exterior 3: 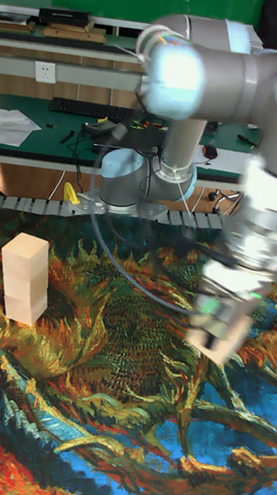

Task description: Stack the blocks in a vertical line of five

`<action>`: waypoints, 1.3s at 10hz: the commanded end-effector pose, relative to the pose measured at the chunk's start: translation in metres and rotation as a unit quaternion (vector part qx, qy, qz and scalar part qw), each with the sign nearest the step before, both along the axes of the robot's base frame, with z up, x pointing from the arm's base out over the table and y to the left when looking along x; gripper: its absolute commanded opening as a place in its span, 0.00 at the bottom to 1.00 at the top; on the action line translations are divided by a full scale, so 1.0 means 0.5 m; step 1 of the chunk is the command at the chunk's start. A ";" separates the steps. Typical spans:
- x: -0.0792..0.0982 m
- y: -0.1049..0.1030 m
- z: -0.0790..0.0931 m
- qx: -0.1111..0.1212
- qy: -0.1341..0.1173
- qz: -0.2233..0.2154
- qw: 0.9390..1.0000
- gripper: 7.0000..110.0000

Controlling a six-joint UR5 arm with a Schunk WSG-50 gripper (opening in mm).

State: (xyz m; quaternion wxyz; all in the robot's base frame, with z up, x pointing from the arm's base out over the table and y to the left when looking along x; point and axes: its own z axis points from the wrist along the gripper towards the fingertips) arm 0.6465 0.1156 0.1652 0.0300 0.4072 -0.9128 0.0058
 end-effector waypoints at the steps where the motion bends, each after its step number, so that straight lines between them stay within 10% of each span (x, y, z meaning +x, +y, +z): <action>1: -0.076 -0.062 -0.026 0.024 -0.003 0.006 1.000 0.00; 7: -0.079 -0.031 -0.025 0.054 0.000 -0.008 0.998 0.00; 9: -0.065 0.024 -0.018 0.111 -0.016 0.022 0.993 0.00; 11: -0.062 -0.057 -0.022 0.041 -0.008 0.052 0.998 0.00; 13: -0.029 -0.168 -0.013 0.024 0.006 0.089 0.996 0.00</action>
